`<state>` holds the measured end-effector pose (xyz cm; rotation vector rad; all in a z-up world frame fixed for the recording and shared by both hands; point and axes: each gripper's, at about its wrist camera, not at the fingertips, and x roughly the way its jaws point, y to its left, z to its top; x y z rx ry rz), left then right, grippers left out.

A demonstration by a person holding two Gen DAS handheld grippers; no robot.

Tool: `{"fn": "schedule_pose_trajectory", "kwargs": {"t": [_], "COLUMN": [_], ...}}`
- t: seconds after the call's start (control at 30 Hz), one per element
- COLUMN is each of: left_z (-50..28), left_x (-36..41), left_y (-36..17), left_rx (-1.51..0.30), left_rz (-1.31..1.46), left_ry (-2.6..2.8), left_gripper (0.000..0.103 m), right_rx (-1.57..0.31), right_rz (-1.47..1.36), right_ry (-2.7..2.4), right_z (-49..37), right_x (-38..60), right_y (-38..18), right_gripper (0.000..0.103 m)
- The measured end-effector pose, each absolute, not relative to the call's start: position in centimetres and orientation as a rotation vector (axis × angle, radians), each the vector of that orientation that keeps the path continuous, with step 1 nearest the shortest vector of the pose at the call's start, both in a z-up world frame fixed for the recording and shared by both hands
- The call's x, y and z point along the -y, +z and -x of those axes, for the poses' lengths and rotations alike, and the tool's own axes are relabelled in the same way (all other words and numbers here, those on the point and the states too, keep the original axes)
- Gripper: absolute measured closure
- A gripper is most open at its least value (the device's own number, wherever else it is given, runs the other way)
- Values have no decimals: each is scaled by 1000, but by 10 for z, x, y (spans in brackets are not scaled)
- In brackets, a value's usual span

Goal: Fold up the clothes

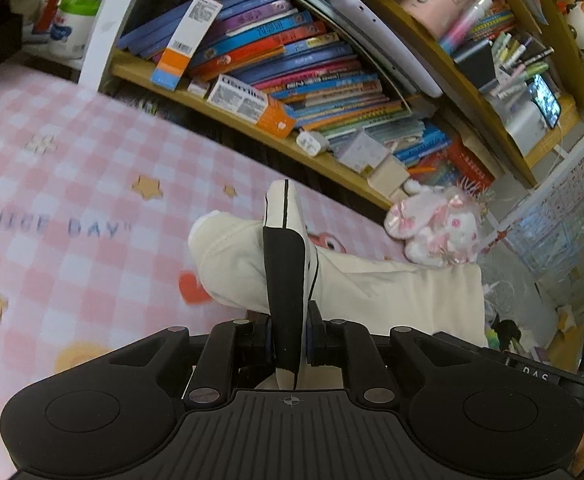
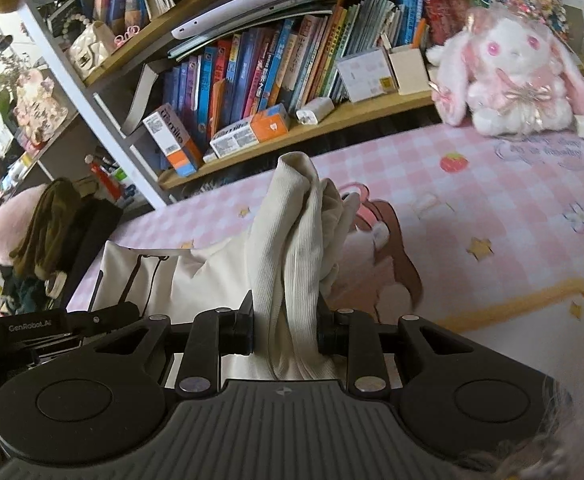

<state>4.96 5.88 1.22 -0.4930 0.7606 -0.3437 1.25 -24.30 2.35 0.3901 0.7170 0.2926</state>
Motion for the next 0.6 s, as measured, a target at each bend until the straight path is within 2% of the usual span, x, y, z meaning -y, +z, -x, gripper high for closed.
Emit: {"fn": "schedule_pose_trajectory", "kwargs": {"t": [0.6], "left_z": [-200], "left_x": [-83], "left_y": [12], "left_rx": [-734], "left_rz": [487], "left_ry": [-379], "left_gripper": [90], "right_rx": [-681], "right_rz": [-375], "right_ry": [274], "right_z": [-160], "right_x": [226], "right_y": [28], "right_gripper": [80]}}
